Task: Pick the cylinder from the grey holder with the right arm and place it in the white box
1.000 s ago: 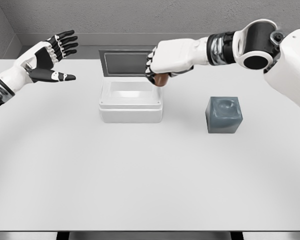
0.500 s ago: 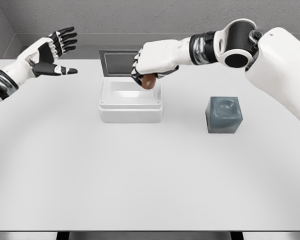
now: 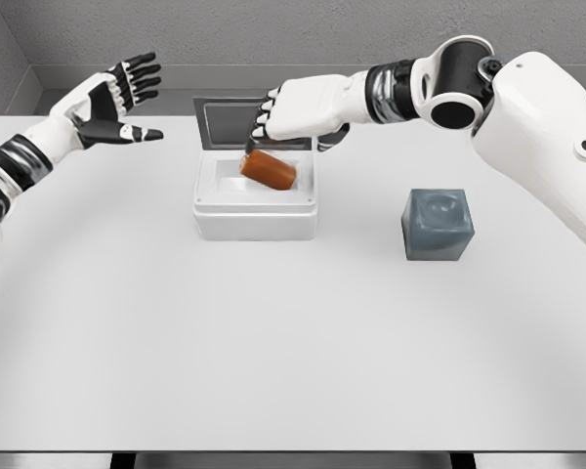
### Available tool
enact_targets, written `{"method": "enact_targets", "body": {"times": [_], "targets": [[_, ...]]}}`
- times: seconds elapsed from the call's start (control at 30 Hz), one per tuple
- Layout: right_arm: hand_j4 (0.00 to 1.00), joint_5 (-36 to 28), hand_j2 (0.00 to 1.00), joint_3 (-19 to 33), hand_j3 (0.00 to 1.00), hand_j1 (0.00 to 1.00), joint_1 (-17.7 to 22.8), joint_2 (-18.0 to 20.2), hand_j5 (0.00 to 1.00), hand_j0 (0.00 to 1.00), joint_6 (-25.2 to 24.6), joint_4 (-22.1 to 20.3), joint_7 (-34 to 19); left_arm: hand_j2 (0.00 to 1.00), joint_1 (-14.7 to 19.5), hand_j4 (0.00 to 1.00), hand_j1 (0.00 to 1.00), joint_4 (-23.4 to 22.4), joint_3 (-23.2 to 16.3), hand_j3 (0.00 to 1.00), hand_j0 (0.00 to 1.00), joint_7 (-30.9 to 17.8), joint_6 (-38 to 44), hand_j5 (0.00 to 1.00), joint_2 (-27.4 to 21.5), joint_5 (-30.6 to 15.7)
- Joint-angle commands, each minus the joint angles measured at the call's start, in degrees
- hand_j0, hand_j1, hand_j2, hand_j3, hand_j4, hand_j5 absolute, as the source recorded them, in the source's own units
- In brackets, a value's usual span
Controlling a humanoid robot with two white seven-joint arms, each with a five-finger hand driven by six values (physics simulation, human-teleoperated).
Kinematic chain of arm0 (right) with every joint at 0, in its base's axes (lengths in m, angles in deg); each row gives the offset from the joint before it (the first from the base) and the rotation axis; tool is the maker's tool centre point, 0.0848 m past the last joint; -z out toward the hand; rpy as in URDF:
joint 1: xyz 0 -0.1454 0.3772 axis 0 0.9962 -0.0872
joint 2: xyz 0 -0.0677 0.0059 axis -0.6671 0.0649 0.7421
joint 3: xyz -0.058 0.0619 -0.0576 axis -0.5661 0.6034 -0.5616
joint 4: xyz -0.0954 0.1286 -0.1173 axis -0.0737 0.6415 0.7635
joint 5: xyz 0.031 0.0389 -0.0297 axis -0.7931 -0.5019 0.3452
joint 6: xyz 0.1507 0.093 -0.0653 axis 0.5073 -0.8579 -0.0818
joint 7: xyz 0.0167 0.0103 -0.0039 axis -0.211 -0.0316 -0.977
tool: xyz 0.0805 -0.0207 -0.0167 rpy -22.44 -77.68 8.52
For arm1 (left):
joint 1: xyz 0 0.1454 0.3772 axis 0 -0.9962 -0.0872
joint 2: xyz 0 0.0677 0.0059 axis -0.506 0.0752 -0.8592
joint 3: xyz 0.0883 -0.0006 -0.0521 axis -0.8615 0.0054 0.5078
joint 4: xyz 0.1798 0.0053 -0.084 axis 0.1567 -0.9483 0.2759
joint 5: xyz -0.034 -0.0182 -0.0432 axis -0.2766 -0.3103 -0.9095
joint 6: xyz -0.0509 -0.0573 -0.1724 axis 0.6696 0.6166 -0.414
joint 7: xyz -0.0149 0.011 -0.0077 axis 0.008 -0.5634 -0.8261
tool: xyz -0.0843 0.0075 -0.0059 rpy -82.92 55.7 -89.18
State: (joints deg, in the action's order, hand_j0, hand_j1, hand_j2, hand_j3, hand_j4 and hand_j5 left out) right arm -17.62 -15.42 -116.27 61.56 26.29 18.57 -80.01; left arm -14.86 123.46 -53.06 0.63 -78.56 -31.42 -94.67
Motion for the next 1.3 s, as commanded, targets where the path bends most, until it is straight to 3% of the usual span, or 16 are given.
{"method": "enact_targets", "body": {"times": [0.0,0.1,0.2,0.3,0.4,0.5,0.57,0.67,0.73,0.8,0.87,0.93,1.03,1.27], "targets": [[0.99,-0.18,0.99,0.28,0.99,0.99,0.00,-0.01,0.99,0.99,-0.15,-0.04,0.02,1.00,0.00,1.00,1.00,-0.51,-0.07,1.00,1.00,0.00,0.05,1.00,0.27,-0.28],[0.99,-0.62,0.99,0.36,0.99,0.99,0.09,1.13,0.99,0.99,-0.15,-2.76,0.02,1.00,0.00,1.00,1.00,-0.51,-0.15,1.00,1.00,0.00,0.05,1.00,0.36,-0.28],[0.99,-0.97,0.99,3.26,0.99,0.99,0.88,7.37,0.99,0.99,-0.15,-10.94,0.02,1.00,0.53,1.00,1.00,-0.60,-0.33,1.00,1.00,0.00,0.05,1.00,1.15,-0.28],[0.99,-2.29,0.99,5.81,0.99,0.99,2.90,14.23,0.99,0.99,-0.15,-16.04,0.02,1.00,1.23,1.00,1.00,-1.30,-0.95,1.00,1.00,0.00,0.05,1.00,2.29,-0.28],[0.99,-7.91,0.99,8.18,0.99,0.99,4.13,21.96,0.99,0.99,-0.15,-20.79,0.02,1.00,1.32,1.00,1.00,-1.30,-1.30,1.00,1.00,0.00,0.05,1.00,2.91,-0.28],[1.00,-17.84,1.00,17.76,1.00,1.00,11.51,29.52,1.00,1.00,-0.15,-20.52,0.02,1.00,1.41,1.00,1.00,-1.22,-1.39,1.00,1.00,0.00,-0.03,1.00,3.79,-0.28],[1.00,-25.66,1.00,28.57,1.00,1.00,19.41,33.21,1.00,1.00,-0.15,-20.61,0.02,1.00,1.67,1.00,1.00,-1.22,-1.47,1.00,1.00,0.00,-0.03,1.00,4.58,-0.19],[1.00,-34.45,1.00,46.41,1.00,1.00,34.35,33.39,1.00,1.00,-0.15,-21.05,0.02,1.00,1.76,1.00,1.00,-1.22,-1.47,1.00,1.00,0.00,-0.03,1.00,5.37,0.16],[1.00,-39.73,1.00,49.76,1.00,1.00,41.04,32.43,1.00,1.00,-0.15,-21.23,0.02,1.00,1.93,1.00,1.00,-1.22,-1.47,1.00,1.00,0.00,-0.03,1.00,5.72,0.25],[1.00,-42.72,1.00,52.92,1.00,1.00,45.17,27.95,1.00,1.00,-0.15,-21.14,0.02,1.00,2.02,1.00,1.00,-1.22,-1.47,1.00,1.00,0.00,-0.03,1.00,5.98,0.34],[1.00,-42.28,1.00,59.87,1.00,1.00,51.15,22.23,1.00,1.00,-0.15,-21.31,0.02,1.00,2.02,1.00,1.00,-1.22,-1.47,1.00,1.00,0.00,-0.03,1.00,6.34,0.60],[1.00,-42.37,1.00,60.31,1.00,1.00,54.58,21.44,1.00,1.00,-0.15,-21.49,0.02,1.00,2.02,1.00,1.00,-1.22,-1.39,1.00,1.00,0.00,-0.03,1.00,6.60,0.69],[1.00,-41.93,1.00,60.39,1.00,1.00,57.48,15.99,1.00,1.00,-0.15,-21.67,0.02,1.00,1.85,1.00,1.00,-1.13,-1.47,1.00,1.00,0.00,-0.12,1.00,6.69,0.77],[1.00,-41.75,1.00,60.22,1.00,1.00,58.09,15.81,1.00,1.00,-0.15,-21.75,0.02,1.00,0.62,1.00,1.00,1.60,-1.39,1.00,1.00,0.00,-0.21,1.00,6.78,1.04]]}}
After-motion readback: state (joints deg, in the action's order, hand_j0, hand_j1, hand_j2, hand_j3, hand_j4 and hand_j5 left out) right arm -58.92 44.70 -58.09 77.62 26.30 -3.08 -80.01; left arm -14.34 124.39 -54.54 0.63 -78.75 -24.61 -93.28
